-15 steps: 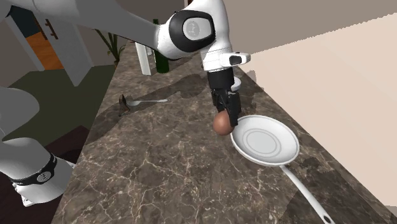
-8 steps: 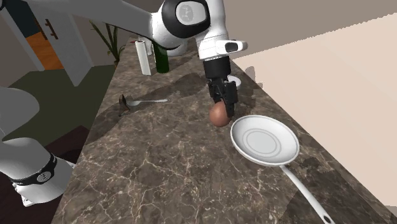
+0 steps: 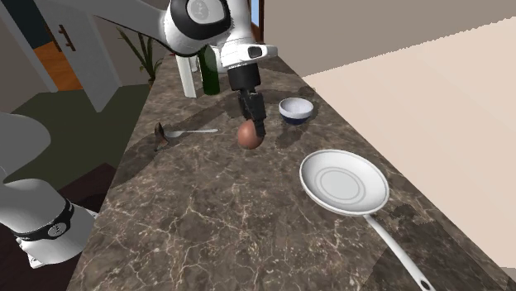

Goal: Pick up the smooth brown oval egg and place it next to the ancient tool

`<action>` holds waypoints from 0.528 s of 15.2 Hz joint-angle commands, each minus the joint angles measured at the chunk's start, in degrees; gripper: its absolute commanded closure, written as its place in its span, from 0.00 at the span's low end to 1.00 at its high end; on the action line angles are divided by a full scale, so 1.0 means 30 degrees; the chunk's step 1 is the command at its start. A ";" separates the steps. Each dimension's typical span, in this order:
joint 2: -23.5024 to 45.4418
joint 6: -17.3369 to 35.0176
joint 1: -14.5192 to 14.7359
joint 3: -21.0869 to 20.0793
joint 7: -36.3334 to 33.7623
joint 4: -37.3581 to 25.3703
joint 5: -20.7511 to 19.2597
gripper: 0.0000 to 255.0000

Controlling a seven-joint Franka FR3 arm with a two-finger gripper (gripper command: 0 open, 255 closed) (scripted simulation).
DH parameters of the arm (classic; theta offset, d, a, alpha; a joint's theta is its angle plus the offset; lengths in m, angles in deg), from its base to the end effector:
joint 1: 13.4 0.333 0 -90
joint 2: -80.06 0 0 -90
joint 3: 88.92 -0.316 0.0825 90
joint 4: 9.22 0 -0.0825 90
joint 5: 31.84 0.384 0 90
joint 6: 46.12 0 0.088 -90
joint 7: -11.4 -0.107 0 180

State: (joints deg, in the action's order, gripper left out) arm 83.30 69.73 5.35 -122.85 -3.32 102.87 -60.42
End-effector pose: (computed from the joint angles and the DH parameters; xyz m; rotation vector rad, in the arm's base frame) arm 0.3732 0.4365 0.4589 2.5199 1.1828 0.3534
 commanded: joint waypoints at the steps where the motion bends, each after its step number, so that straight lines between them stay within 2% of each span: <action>1: -0.0753 -0.0108 0.0302 -0.0336 -0.0480 0.0713 0.0447 1.00; 8: -0.3770 -0.0504 0.1567 -0.1455 -0.1828 0.3325 0.2532 1.00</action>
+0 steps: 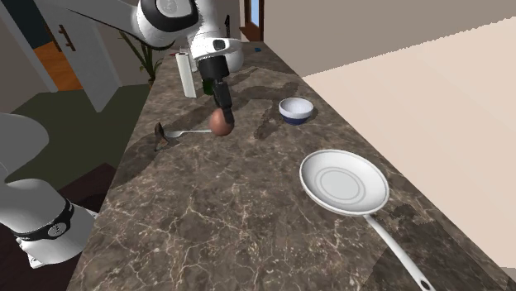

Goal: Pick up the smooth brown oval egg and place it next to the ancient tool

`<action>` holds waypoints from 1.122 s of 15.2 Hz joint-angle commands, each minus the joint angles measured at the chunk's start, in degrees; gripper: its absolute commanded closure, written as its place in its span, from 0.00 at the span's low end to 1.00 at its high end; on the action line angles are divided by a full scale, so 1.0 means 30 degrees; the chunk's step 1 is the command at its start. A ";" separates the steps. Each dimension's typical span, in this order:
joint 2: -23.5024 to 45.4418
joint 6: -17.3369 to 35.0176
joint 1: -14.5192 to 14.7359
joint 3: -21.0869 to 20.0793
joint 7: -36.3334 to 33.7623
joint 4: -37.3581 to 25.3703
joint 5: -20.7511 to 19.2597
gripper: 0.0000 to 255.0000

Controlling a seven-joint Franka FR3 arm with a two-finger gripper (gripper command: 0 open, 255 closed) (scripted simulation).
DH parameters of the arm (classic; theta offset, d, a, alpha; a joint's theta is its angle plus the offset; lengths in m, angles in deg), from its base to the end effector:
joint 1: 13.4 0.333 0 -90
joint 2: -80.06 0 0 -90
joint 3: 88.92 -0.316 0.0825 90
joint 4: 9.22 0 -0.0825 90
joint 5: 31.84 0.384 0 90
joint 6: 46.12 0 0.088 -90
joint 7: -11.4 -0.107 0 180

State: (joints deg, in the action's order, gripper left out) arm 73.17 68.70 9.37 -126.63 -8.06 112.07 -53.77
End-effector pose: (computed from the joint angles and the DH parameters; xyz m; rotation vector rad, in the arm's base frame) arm 0.2701 0.4464 0.4591 2.5196 1.1834 0.3538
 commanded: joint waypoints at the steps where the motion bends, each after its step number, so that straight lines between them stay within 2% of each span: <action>1: -0.0772 -0.0270 0.0451 -0.0361 -0.0456 0.0536 0.0617 1.00; 7: -0.2687 -0.1182 0.1901 -0.1472 -0.1853 0.1710 0.2350 1.00; 13: -0.3909 -0.2436 0.3380 -0.2882 -0.3653 0.2030 0.3886 1.00; 17: -0.3508 -0.1511 0.3275 -0.3174 -0.4180 0.2733 0.3624 1.00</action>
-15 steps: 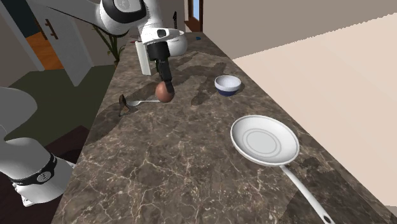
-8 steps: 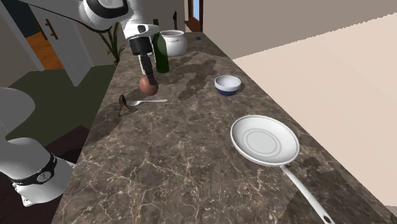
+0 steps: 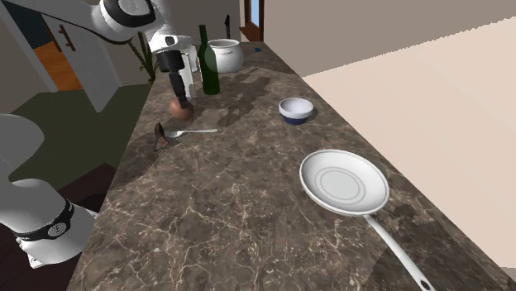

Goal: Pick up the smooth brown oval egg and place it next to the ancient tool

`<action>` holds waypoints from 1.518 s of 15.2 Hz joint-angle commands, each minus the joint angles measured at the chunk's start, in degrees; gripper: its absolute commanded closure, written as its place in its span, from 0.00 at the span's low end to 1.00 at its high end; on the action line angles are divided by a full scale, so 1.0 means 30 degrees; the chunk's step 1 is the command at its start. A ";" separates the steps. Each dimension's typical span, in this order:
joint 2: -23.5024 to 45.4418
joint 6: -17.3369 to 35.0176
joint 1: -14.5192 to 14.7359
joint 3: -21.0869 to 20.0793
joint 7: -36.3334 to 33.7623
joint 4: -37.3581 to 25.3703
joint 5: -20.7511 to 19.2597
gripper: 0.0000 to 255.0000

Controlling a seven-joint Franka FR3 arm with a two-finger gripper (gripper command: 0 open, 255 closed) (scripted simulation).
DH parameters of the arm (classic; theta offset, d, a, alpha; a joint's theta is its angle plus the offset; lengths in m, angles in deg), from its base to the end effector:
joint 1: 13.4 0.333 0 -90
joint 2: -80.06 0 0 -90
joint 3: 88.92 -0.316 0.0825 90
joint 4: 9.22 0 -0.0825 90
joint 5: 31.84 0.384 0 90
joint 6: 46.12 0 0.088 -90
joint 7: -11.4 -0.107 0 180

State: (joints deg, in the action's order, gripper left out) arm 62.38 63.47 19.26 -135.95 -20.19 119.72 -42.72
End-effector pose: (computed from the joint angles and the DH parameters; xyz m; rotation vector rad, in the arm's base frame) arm 0.0835 0.4610 0.4449 2.5202 1.1818 0.3538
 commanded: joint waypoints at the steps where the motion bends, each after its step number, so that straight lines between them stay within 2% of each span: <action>1: 0.0204 0.0462 -0.0053 -0.0146 -0.0277 0.0347 -0.0140 1.00; 10: 0.1552 0.2476 -0.0483 -0.0938 -0.1801 0.1646 -0.1208 1.00; 21: 0.4105 0.4595 -0.1223 -0.1924 -0.4493 0.2698 -0.3734 1.00; 23: 0.4105 0.4595 -0.1214 -0.1916 -0.4493 0.2699 -0.3734 1.00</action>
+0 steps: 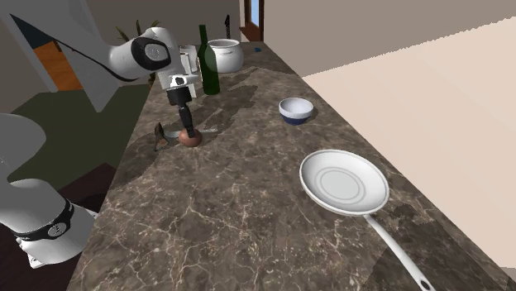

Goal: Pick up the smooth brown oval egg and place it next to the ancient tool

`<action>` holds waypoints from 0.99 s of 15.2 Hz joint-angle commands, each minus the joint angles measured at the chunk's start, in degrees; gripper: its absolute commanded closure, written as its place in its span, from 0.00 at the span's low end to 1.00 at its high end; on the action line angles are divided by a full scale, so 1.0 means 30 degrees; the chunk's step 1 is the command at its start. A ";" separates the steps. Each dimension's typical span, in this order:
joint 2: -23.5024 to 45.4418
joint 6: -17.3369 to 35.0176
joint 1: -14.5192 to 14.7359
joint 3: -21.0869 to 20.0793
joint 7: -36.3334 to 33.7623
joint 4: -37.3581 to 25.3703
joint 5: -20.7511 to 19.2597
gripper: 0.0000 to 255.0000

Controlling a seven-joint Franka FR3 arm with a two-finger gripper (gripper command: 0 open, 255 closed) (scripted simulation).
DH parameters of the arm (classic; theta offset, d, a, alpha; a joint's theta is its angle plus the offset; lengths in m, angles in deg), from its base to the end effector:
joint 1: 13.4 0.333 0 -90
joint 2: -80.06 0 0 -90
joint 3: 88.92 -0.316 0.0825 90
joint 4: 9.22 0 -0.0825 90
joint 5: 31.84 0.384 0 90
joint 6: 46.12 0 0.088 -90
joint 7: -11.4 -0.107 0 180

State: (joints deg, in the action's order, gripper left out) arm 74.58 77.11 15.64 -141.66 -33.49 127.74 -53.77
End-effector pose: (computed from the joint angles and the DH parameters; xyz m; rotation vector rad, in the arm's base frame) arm 0.0835 0.4609 0.3302 2.5201 1.1816 0.3533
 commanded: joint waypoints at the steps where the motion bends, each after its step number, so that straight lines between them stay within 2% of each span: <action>1: 0.0040 0.0046 -0.0006 -0.0014 -0.0061 0.0025 -0.0054 1.00; 6: 0.0040 0.0046 -0.0006 -0.0014 -0.0061 0.0025 -0.0054 1.00; 7: 0.0040 0.0046 -0.0006 -0.0014 -0.0061 0.0026 -0.0054 0.00; 12: 0.0041 0.0046 -0.0006 -0.0015 -0.0062 0.0026 -0.0054 0.00; 15: -0.1250 -0.1603 0.0545 0.0020 0.1048 -0.1010 0.1574 0.00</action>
State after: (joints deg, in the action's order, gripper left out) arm 72.12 73.74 16.78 -141.74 -31.48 125.47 -50.58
